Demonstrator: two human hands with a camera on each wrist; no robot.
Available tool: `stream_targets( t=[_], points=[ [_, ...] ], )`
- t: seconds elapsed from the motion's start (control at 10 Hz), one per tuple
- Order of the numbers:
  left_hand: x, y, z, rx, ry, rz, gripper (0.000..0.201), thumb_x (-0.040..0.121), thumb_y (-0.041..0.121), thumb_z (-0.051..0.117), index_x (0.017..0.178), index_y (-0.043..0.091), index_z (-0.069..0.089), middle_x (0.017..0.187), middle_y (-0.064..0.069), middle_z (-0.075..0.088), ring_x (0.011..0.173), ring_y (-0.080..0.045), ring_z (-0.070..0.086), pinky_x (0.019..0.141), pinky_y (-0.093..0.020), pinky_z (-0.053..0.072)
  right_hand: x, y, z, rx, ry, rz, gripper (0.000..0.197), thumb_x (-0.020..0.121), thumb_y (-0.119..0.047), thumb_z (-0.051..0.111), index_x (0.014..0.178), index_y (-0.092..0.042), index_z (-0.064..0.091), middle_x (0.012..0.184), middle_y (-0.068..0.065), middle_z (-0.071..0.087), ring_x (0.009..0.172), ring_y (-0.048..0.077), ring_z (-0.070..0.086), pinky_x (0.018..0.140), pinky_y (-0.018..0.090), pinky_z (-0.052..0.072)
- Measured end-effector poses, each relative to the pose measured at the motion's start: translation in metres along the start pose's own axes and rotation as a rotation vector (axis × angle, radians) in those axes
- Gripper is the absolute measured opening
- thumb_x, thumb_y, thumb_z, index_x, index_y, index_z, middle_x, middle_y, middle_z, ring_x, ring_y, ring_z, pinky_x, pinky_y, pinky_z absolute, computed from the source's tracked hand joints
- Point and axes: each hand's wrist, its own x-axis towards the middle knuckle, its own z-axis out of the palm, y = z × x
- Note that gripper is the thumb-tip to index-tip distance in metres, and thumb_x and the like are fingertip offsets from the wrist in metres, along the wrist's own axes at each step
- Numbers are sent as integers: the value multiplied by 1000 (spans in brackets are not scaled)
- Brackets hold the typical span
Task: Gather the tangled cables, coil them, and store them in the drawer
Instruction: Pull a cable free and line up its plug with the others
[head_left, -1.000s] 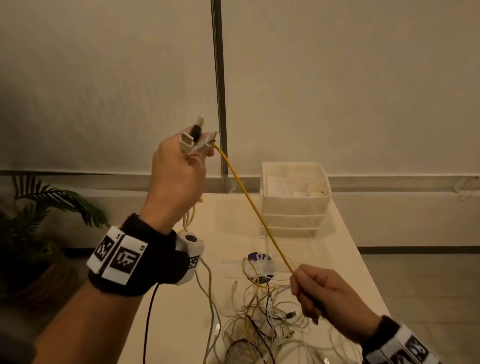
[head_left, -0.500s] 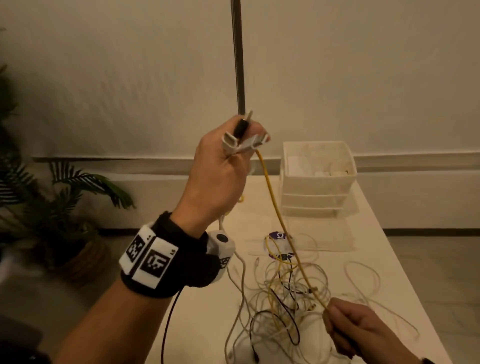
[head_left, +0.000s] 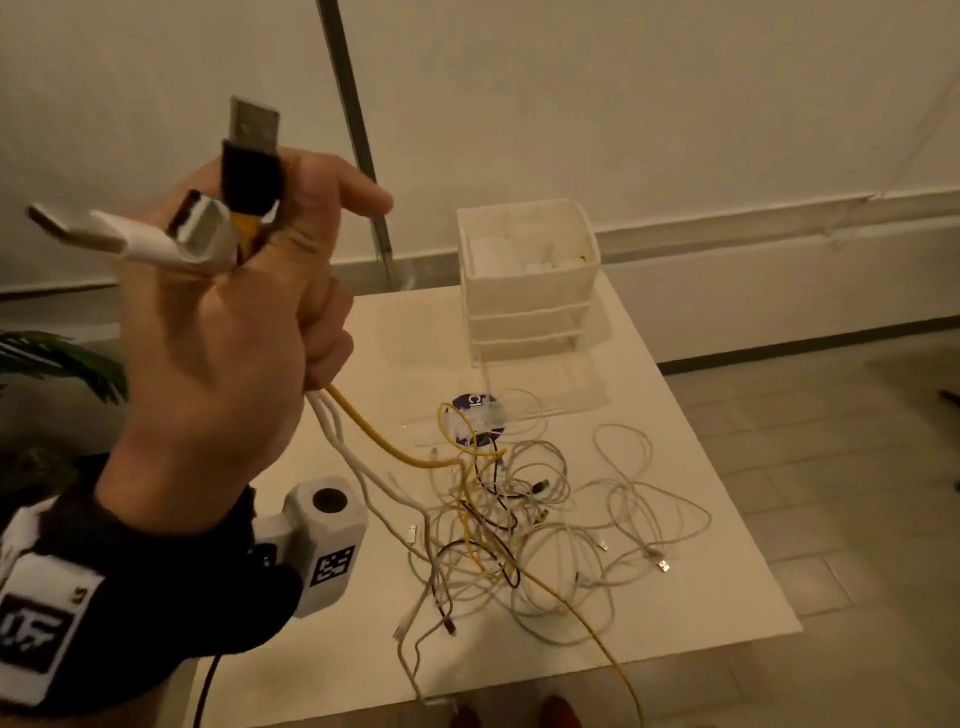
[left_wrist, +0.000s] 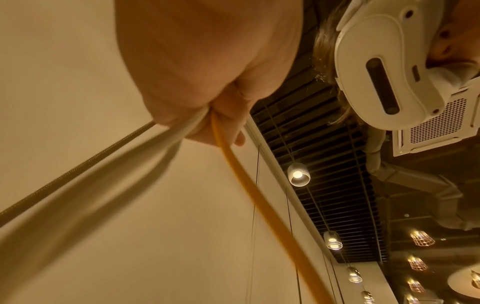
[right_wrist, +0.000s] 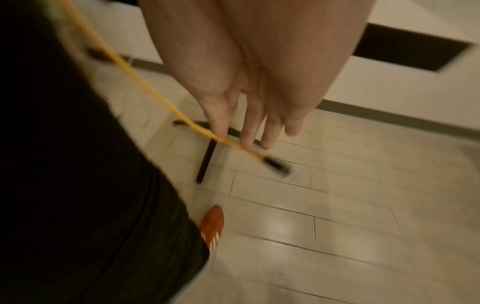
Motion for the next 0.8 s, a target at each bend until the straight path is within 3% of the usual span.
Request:
stream_targets(
  t=[0.1,0.2,0.3,0.4,0.5,0.6,0.7,0.8],
  points=[
    [-4,-6,13,10,-35,-70,25,95,39,47,89,21,64,46,4,24,32,-5,19,38,-11,21,-34,-79,-25,25,268,39,30,95,-17,48,102,-41,64,130,2,58,126,17,51,102,22,35],
    [-10,-11,21,-75,-125,-117,25,93,37,46,91,21,66,45,4,24,31,-4,19,39,-10,23,-27,-80,-73,-232,426,46,36,85,-15,56,56,-37,53,82,-4,64,97,23,66,83,28,47],
    [-17,-17,34,-127,-168,-166,26,90,40,48,89,24,69,44,6,26,31,-5,20,38,-11,24,-32,-117,-104,-252,515,-84,24,89,-11,48,86,-28,65,98,0,64,96,23,63,83,33,50],
    [-22,-18,47,-106,-199,-172,29,86,45,50,87,24,70,46,-1,22,33,-7,20,38,-13,24,-14,-130,-115,-433,451,-162,33,93,-9,42,116,-25,60,117,2,56,105,22,57,85,32,47],
    [-24,-16,52,-93,-203,-182,31,85,46,50,86,23,70,45,4,27,33,-7,21,39,-13,25,-1,-139,-99,-566,353,-327,38,92,-9,46,126,-25,56,124,2,49,113,22,50,88,33,47],
    [-25,-18,54,-76,-195,-190,33,87,44,49,86,18,70,46,3,27,34,-9,21,40,-14,24,6,-148,-75,-649,347,-493,36,91,-21,54,128,-23,55,129,2,48,120,26,42,96,36,42],
    [-24,-20,59,-93,-207,-191,34,89,42,48,88,15,68,47,4,27,35,-9,20,40,-15,24,9,-158,-58,-744,387,-477,32,90,-25,56,122,-23,56,128,3,50,123,31,42,99,43,35],
    [-22,-20,61,-75,-198,-203,36,90,43,46,90,14,68,48,3,28,37,-10,20,39,-17,22,5,-168,-65,-789,370,-447,22,94,-21,48,115,-21,56,122,3,55,117,29,48,96,40,33]
  ],
)
